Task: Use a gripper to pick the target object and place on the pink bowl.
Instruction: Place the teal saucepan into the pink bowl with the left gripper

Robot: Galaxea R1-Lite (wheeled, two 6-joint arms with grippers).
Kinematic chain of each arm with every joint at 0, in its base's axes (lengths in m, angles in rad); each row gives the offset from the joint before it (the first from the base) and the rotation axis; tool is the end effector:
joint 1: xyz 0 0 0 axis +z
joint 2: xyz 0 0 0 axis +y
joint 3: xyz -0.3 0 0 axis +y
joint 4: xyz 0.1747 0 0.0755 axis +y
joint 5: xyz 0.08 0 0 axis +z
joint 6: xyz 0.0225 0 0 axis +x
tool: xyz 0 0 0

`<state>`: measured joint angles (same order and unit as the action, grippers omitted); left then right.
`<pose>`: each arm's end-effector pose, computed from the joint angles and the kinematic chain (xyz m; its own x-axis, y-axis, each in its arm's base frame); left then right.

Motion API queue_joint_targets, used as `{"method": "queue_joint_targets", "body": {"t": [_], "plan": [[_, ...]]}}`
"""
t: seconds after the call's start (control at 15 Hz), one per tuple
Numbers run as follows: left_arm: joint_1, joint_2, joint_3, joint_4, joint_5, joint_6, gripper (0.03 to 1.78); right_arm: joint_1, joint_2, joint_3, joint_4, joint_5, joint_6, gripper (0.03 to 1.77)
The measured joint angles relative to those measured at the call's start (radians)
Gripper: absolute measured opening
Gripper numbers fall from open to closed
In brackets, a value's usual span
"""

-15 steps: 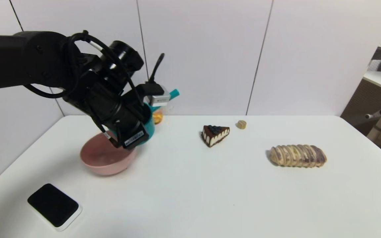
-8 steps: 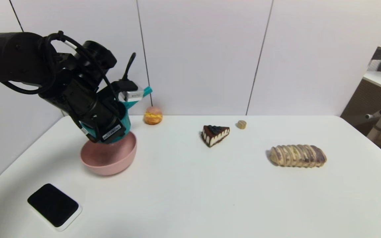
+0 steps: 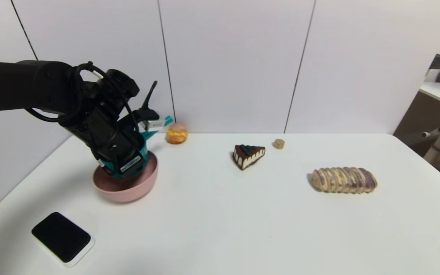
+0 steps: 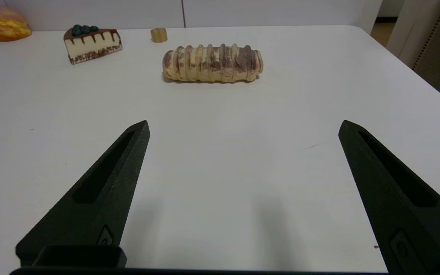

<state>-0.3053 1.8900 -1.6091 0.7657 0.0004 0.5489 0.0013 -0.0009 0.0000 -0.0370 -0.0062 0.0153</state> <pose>0.3188 -0.1005 0.2202 0.4775 -0.1501 -0.8657 0.6871 0.6779 0.2614 -0.0229 -0.0002 0.0793 0.9993 -0.0049 0.0379 0.0043 0.9999 0.0155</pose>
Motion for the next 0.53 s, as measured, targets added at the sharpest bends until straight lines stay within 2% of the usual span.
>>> {"method": "queue_joint_targets", "body": {"t": [0.27, 0.53], "plan": [[-0.002, 0.008, 0.017, 0.006, -0.031, -0.001, 0.13, 0.0, 0.0, 0.0, 0.0, 0.0, 0.0, 1.71], [-0.004, 0.006, 0.026, 0.008, -0.033, -0.001, 0.13, 0.0, 0.0, 0.0, 0.0, 0.0, 0.0, 1.71]]}}
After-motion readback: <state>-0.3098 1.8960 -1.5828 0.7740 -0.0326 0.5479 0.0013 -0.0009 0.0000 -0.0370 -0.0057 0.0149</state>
